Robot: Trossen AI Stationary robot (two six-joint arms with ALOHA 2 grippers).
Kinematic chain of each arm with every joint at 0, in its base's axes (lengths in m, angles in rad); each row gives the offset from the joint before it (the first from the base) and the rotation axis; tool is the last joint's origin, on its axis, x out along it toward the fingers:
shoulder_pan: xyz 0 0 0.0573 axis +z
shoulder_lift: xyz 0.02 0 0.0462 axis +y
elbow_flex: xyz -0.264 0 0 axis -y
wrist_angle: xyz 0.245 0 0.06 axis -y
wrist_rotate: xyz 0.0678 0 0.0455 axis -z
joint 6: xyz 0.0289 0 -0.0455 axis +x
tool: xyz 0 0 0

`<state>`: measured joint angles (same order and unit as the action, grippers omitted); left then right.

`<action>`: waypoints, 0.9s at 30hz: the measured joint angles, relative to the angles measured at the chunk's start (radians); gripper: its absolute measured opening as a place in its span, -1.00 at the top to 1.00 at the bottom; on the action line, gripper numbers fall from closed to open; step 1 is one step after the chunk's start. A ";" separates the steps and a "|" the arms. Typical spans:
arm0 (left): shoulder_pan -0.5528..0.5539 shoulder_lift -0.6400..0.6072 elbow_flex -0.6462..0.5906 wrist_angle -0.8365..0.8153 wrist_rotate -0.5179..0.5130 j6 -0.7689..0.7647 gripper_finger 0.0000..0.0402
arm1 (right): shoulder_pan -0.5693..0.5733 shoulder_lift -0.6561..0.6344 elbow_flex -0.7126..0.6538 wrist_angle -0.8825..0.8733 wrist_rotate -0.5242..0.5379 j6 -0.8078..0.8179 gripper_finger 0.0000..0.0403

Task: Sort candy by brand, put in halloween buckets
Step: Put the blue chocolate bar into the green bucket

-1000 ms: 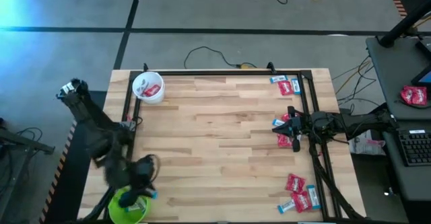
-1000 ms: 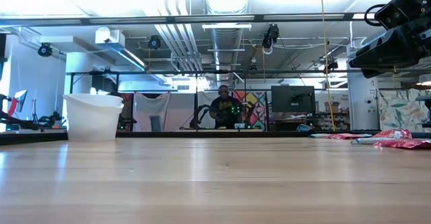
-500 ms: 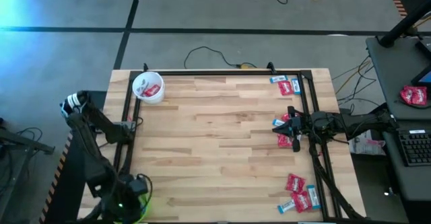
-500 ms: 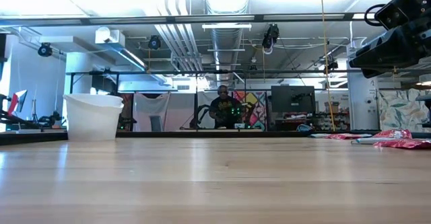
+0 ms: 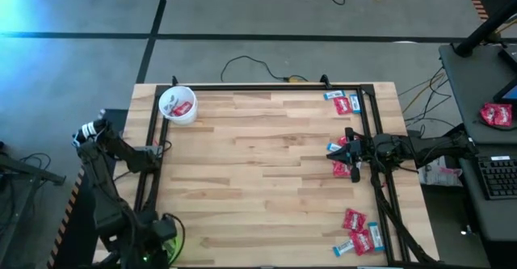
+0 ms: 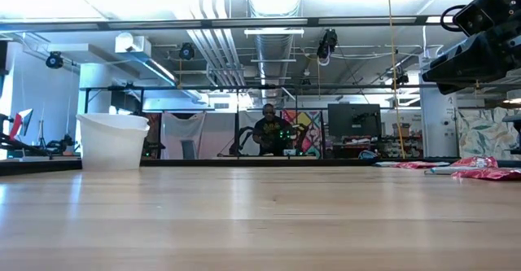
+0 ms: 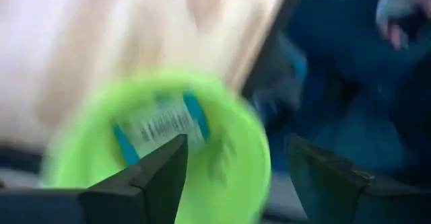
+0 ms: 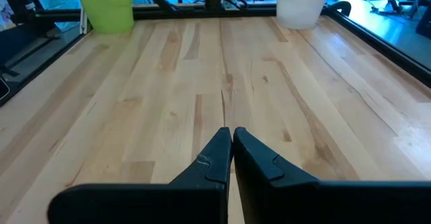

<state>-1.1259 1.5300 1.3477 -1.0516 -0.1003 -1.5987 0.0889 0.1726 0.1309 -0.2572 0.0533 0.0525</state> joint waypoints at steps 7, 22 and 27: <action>0.109 0.070 0.064 -0.004 -0.386 0.320 -0.15 | 0.000 0.000 0.000 0.000 0.000 0.000 0.95; 0.481 0.164 -0.452 0.972 -0.362 1.108 -0.04 | 0.000 0.000 0.000 0.000 0.000 0.000 0.95; 0.534 0.070 -0.703 1.311 -0.381 1.125 0.05 | 0.000 0.000 0.000 0.000 0.000 0.000 0.95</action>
<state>-0.5915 1.5999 0.6446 0.2595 -0.4809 -0.4734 0.0887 0.1729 0.1307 -0.2575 0.0534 0.0525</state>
